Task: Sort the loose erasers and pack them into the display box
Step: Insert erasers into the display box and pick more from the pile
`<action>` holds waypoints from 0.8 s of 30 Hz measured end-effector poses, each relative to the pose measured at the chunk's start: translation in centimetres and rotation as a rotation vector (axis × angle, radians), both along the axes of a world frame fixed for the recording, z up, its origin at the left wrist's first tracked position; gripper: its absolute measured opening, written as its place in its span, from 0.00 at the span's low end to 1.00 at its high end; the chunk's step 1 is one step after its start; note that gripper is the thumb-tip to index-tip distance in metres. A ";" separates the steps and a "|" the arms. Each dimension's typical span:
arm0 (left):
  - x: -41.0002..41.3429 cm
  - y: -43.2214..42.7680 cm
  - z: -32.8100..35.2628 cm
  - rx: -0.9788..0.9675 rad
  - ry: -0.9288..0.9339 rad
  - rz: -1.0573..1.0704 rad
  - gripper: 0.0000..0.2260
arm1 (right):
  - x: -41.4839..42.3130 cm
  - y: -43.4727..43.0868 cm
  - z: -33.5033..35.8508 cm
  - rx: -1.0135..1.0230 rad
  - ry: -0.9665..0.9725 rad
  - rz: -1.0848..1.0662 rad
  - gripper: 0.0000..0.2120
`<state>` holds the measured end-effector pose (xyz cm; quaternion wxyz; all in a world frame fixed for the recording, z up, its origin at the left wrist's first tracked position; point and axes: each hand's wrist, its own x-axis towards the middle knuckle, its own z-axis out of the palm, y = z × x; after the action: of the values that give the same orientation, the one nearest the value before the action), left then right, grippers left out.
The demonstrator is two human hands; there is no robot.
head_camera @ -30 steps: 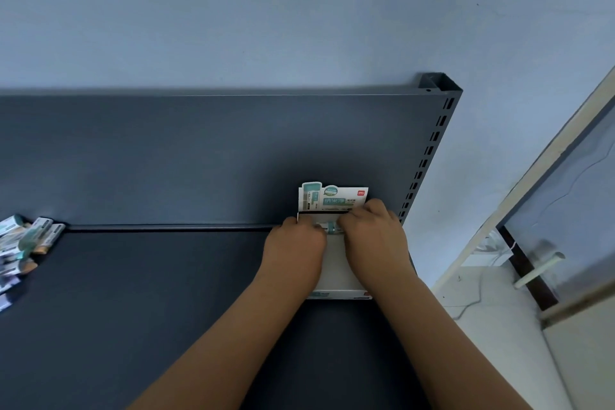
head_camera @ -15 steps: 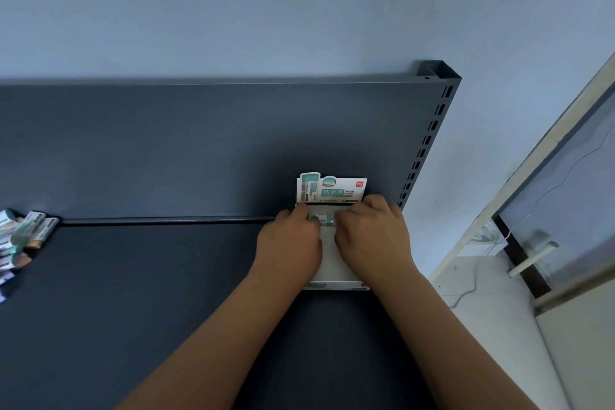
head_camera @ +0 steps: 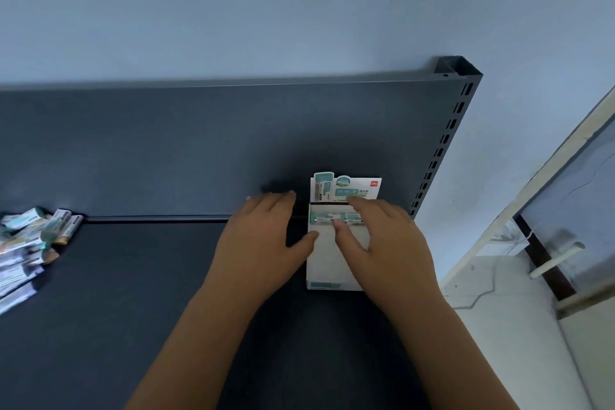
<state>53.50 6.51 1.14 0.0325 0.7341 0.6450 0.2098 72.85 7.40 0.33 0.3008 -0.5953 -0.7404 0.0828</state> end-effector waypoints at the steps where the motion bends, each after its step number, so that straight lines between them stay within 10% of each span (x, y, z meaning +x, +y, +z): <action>1: -0.9 -0.5 0.0 -0.024 0.071 0.037 0.33 | -0.7 -0.4 0.5 -0.053 -0.005 0.014 0.24; 24: -31.2 -8.0 -1.6 -0.090 0.048 0.092 0.29 | -32.3 -8.0 -1.7 -0.134 -0.010 0.113 0.26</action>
<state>22.28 -1.45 -0.48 0.0406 0.7060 0.6877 0.1642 40.50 -0.58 -1.37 0.2516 -0.5719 -0.7670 0.1461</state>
